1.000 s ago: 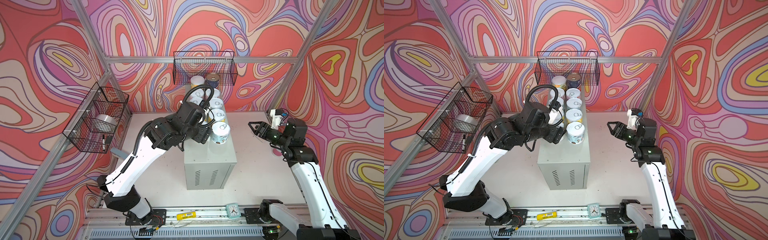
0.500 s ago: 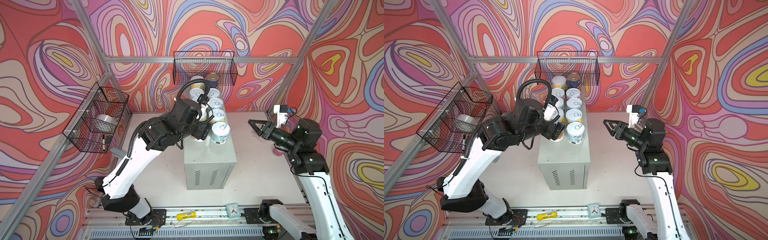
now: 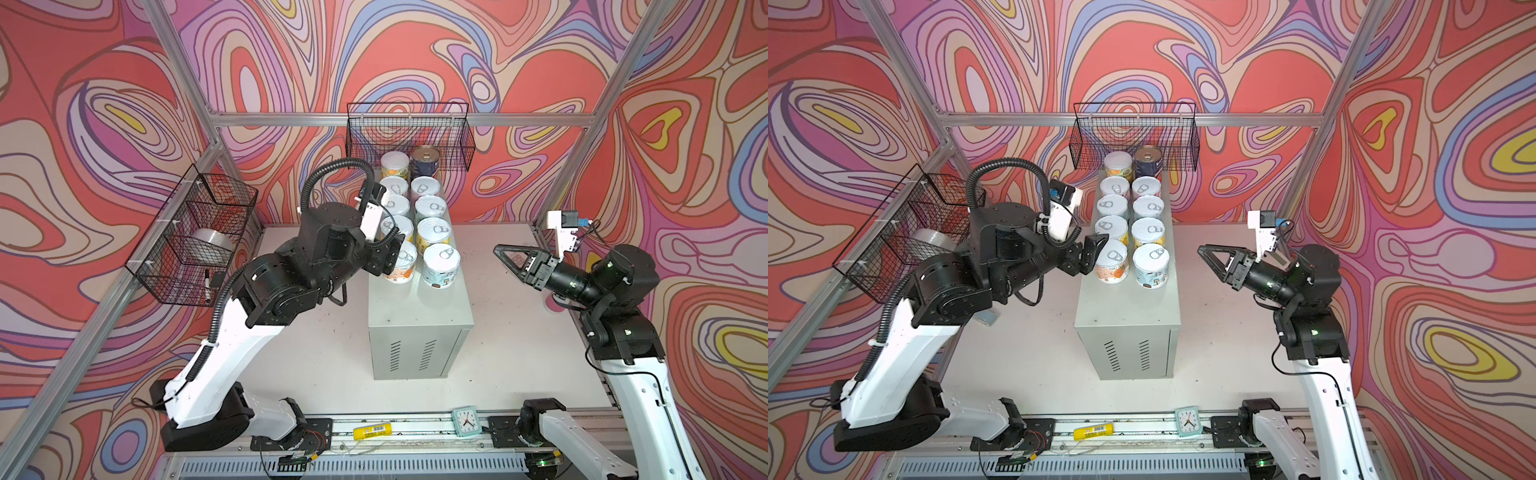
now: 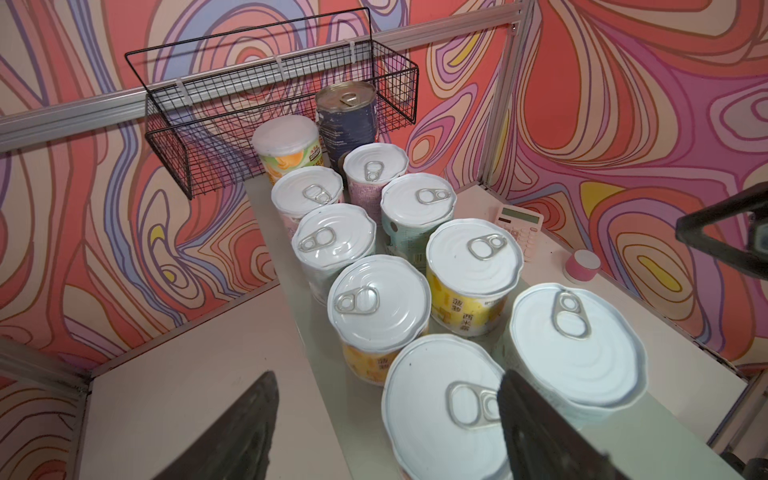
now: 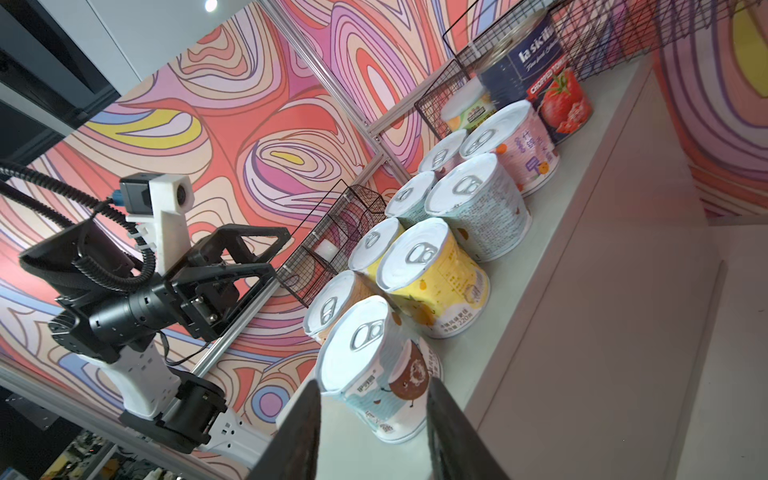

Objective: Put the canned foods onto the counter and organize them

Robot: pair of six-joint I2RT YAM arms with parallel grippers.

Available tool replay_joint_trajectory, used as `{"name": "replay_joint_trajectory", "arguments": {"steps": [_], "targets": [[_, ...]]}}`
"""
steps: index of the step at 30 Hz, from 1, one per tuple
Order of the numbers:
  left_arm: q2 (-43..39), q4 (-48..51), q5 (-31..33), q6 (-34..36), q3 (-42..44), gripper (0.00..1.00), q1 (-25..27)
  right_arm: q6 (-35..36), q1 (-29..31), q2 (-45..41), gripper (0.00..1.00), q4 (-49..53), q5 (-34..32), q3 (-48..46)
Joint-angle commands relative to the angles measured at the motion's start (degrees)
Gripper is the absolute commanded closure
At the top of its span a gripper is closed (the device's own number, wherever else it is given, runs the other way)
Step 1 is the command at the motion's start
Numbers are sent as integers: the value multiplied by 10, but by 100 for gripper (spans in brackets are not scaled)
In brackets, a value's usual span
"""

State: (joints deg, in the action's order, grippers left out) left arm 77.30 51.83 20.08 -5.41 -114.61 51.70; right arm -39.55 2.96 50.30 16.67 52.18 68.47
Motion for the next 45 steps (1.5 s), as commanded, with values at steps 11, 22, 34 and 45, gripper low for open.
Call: {"name": "replay_joint_trajectory", "arguments": {"steps": [11, 22, 34, 45], "targets": [[-144, -46, 94, -31, 156, 16, 0, 74, 143, 46, 63, 54, -81, 12], [-147, -54, 95, -31, 184, 16, -7, 73, 170, 63, 64, 45, -106, 2], [-163, -59, 78, -42, 215, 15, -53, 113, 171, 70, 62, 114, -212, 46], [-199, -147, -1, -107, 390, 0, -240, 182, 170, 165, 2, 151, -575, 66]]}}
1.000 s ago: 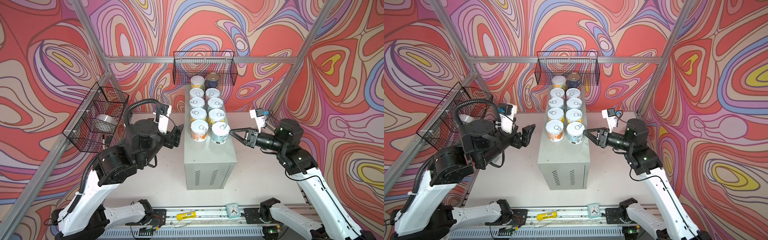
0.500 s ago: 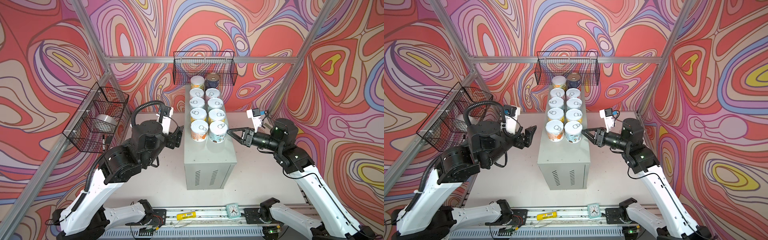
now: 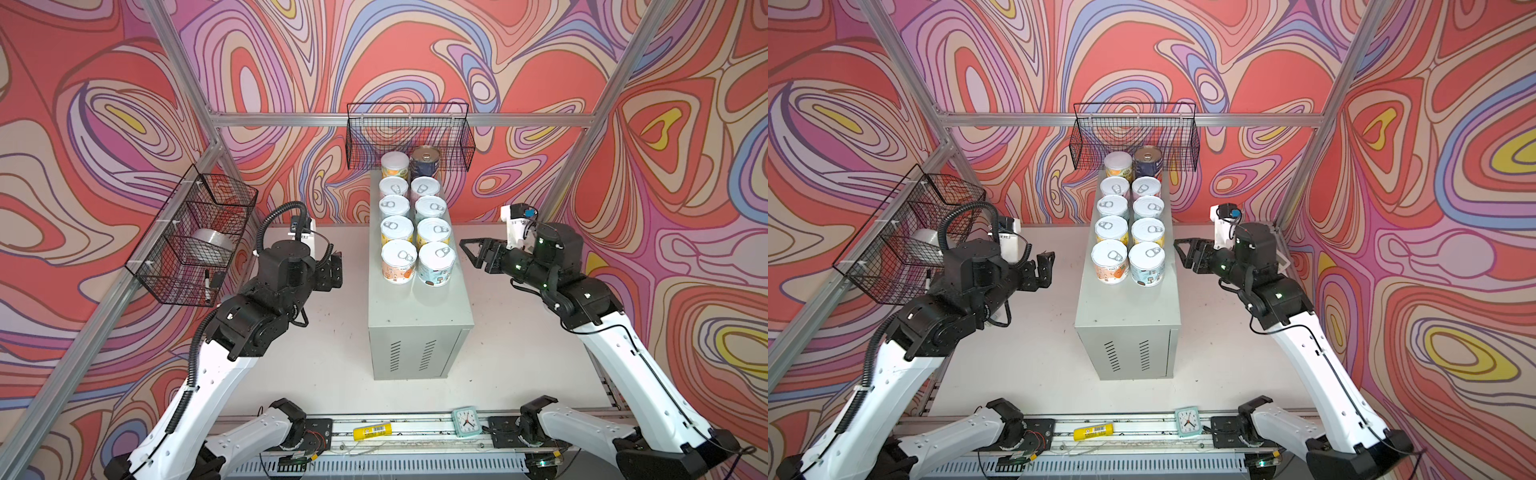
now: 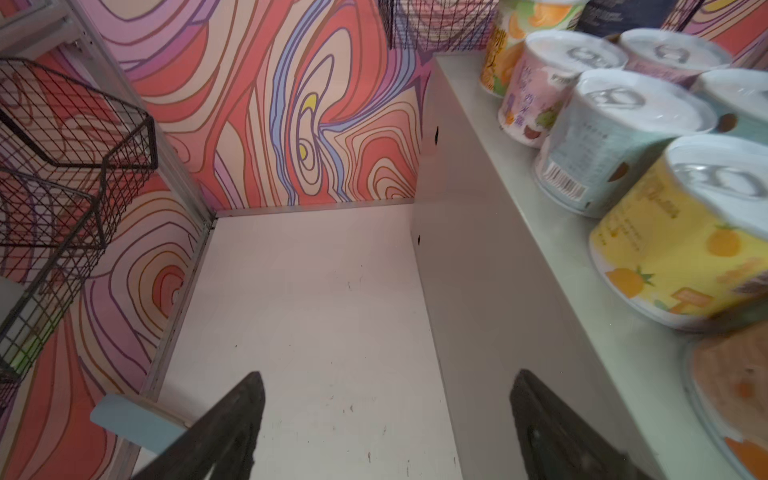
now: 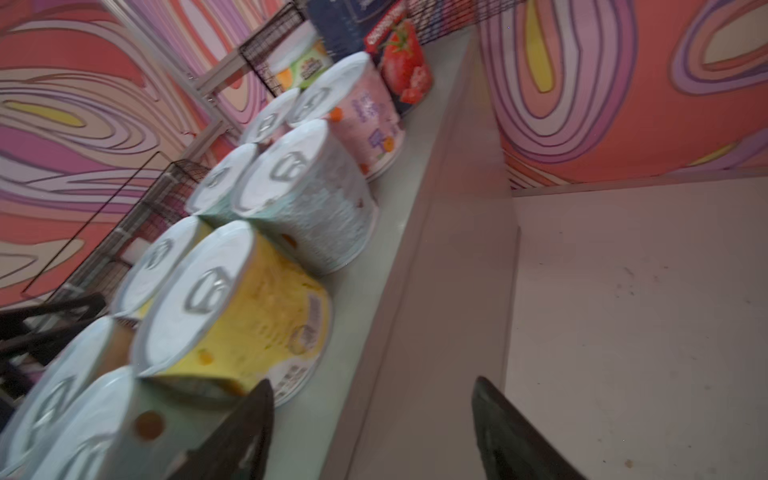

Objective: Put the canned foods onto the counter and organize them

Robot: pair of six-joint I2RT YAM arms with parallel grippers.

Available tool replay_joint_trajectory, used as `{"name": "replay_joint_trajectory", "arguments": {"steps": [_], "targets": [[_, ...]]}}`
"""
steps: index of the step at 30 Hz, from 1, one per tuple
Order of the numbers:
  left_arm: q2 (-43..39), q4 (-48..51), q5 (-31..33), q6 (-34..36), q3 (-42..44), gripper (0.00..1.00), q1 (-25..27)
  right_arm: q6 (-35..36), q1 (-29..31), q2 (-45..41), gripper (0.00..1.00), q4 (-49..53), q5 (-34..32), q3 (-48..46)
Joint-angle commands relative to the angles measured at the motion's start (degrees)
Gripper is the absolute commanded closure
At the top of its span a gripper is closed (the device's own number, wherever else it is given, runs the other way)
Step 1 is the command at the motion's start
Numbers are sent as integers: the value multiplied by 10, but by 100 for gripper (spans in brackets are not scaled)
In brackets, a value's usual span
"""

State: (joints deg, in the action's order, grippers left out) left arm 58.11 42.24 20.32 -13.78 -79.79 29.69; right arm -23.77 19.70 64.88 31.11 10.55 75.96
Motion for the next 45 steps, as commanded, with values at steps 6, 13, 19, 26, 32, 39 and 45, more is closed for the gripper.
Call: {"name": "replay_joint_trajectory", "arguments": {"steps": [6, 13, 19, 26, 32, 39, 45], "targets": [[-21, -252, 121, 8, 250, 0, -49, 25, -6, 86, 2, -52, -289, -44], [-21, -567, 200, 121, 475, 0, -69, 23, -14, 122, 2, -169, -283, -123], [41, -702, 106, 58, 577, 0, -229, 71, -14, 123, 2, -301, -251, -202], [227, -967, 7, 71, 640, 0, -278, 145, -18, 111, 2, -428, -272, -272], [288, -974, -116, 115, 618, 0, -281, 178, -79, 139, 2, -465, -272, -296], [307, -996, -97, 113, 611, 0, -282, 242, -138, 248, 2, -611, -291, -384], [299, -952, -92, 105, 596, 0, -282, 217, -194, 333, 2, -884, -175, -501]]}}
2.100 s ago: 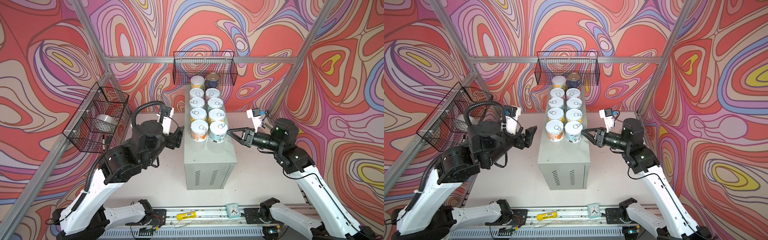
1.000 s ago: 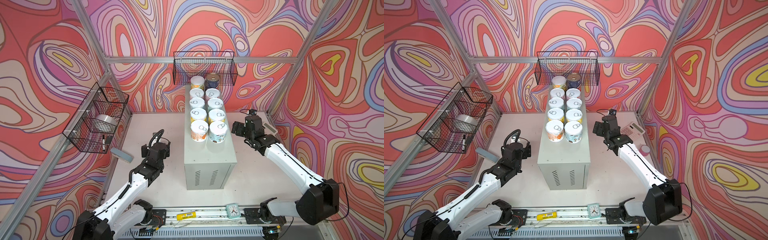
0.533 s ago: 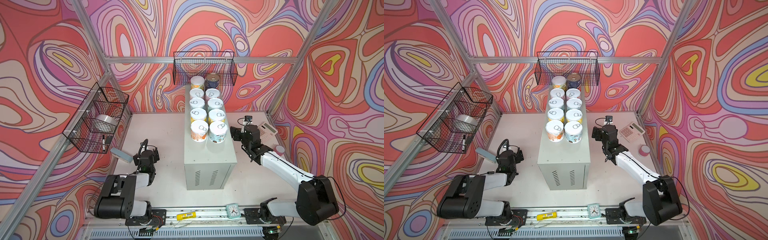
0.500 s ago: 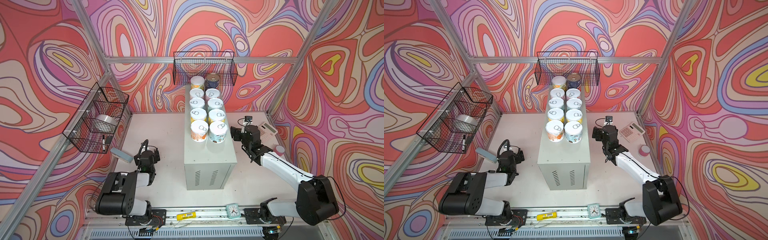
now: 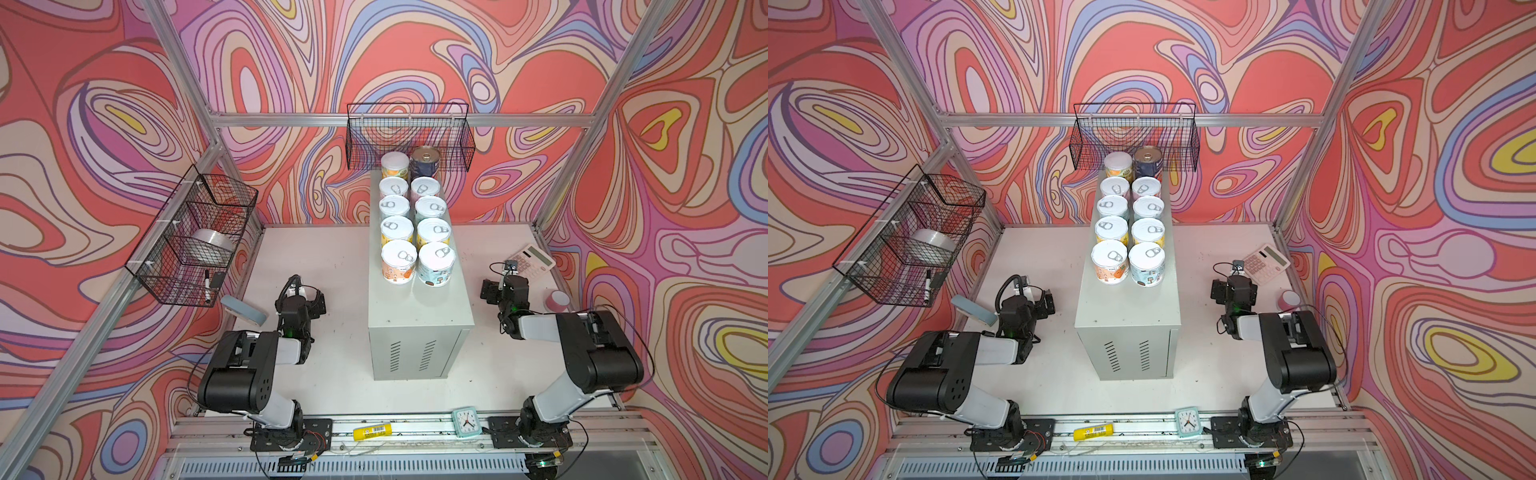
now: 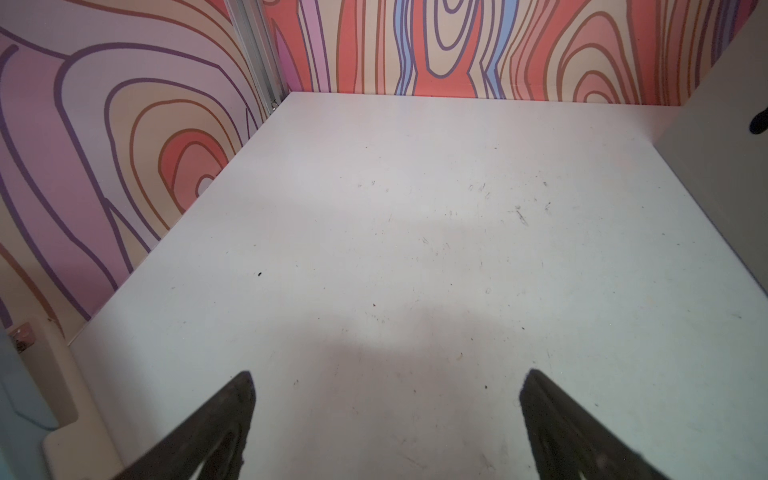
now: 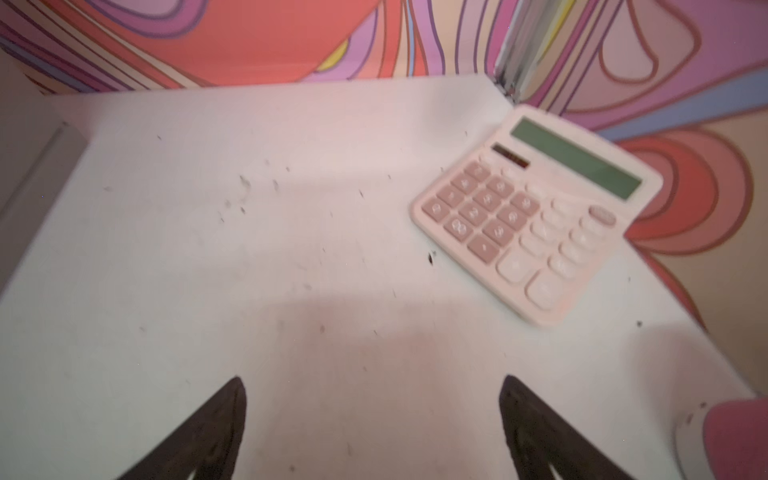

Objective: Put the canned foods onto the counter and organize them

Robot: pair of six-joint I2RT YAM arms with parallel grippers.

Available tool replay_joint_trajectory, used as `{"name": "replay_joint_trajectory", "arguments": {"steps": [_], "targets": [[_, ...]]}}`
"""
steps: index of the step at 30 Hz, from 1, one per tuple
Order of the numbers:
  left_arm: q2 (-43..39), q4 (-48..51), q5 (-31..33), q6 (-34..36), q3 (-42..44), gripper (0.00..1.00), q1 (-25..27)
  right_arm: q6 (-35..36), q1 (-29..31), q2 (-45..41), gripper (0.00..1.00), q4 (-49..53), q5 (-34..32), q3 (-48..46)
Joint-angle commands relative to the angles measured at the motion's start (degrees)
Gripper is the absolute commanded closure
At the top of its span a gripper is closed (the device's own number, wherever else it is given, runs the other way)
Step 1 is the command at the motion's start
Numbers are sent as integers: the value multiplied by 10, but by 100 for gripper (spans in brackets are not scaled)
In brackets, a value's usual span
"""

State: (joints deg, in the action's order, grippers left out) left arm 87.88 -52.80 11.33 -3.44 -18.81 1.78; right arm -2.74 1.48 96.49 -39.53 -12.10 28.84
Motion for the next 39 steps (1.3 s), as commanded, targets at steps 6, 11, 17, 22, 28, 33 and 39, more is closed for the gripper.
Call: {"name": "replay_joint_trajectory", "arguments": {"steps": [6, 11, 17, 22, 28, 33, 39], "targets": [[3, -1, -3, 3, -16, 0, -3, 12, -12, 18, 2, -141, 81, -13], [4, -2, -3, 5, -15, 0, -3, 14, -12, 17, 2, -149, 77, -17], [4, -2, -4, 4, -16, 0, -3, 14, -12, 16, 2, -151, 77, -19], [4, -2, -3, 4, -16, 0, -3, 14, -12, 16, 2, -151, 78, -18], [4, -2, -3, 5, -16, 0, -3, 14, -12, 17, 2, -146, 80, -16], [4, -2, -4, 5, -16, 0, -3, 13, -12, 17, 2, -146, 80, -16], [4, -2, -3, 5, -17, 0, -3, 11, -13, 23, 2, -126, 83, -3]]}}
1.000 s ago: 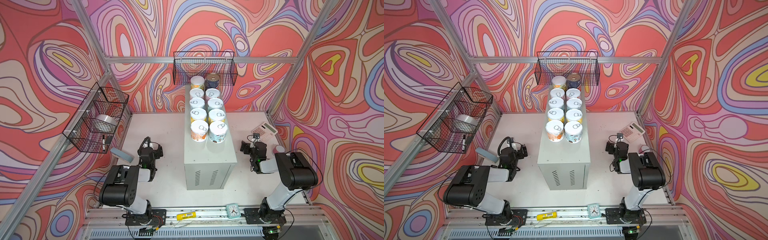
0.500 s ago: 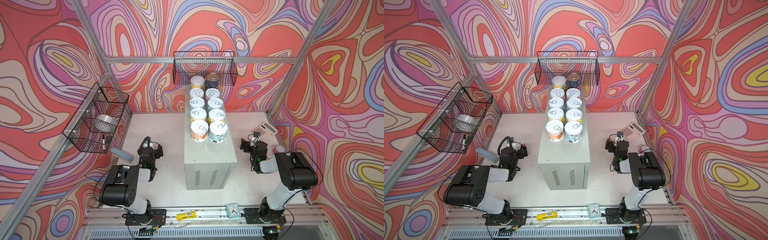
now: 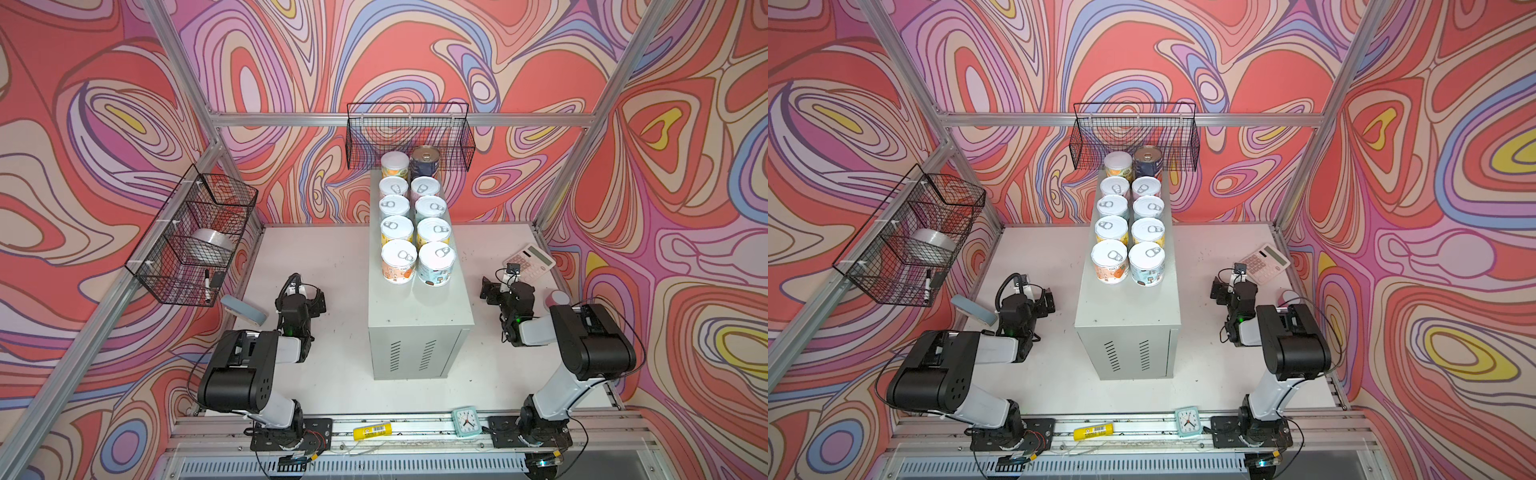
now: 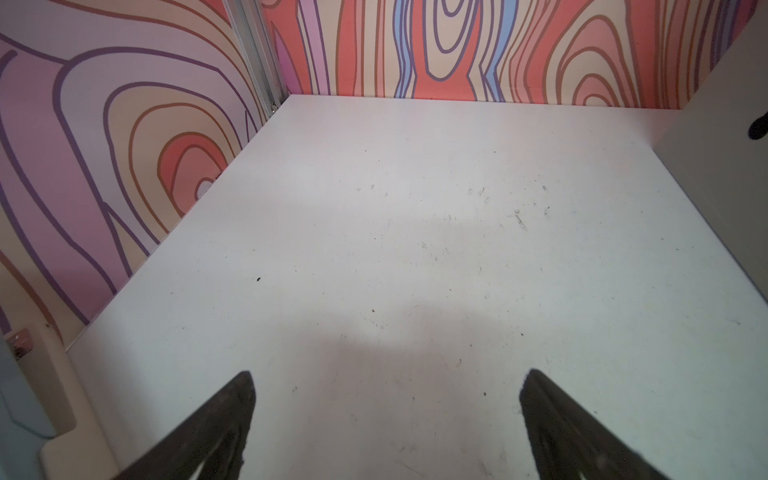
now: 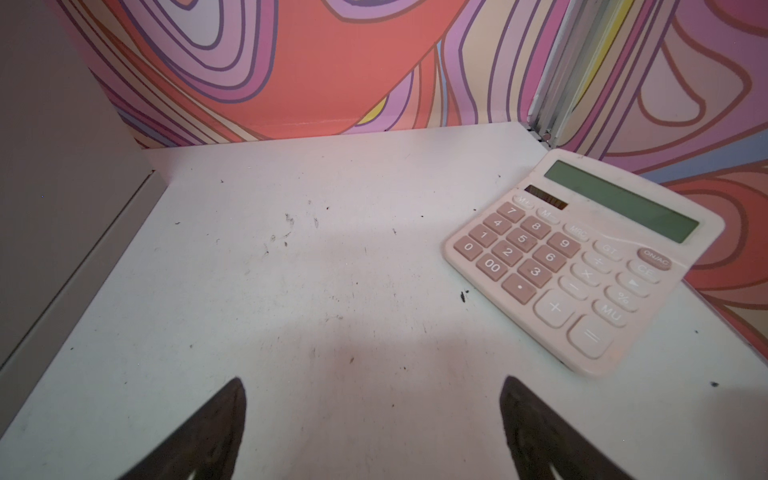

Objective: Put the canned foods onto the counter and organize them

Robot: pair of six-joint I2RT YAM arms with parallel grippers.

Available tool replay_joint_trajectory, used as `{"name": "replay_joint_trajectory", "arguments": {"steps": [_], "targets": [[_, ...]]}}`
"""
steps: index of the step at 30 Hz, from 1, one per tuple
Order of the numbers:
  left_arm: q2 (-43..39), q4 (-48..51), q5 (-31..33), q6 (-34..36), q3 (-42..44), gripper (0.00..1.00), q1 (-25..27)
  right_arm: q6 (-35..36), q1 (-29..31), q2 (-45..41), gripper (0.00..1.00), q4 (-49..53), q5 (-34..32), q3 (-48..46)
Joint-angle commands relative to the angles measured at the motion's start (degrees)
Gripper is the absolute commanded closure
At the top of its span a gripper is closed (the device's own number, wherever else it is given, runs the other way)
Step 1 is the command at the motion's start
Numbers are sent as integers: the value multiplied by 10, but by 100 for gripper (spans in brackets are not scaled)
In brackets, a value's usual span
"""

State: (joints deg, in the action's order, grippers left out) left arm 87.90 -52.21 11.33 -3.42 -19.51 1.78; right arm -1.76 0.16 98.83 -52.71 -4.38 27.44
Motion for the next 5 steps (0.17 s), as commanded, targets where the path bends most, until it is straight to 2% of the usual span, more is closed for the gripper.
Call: {"name": "replay_joint_trajectory", "arguments": {"steps": [1, 5], "targets": [[3, -8, -3, 4, -9, 0, -3, 1, 0, -1, 2, 2, 7, 9], [4, -8, -3, 4, -9, 0, -3, 4, 0, -8, 2, -17, 3, -4]]}}
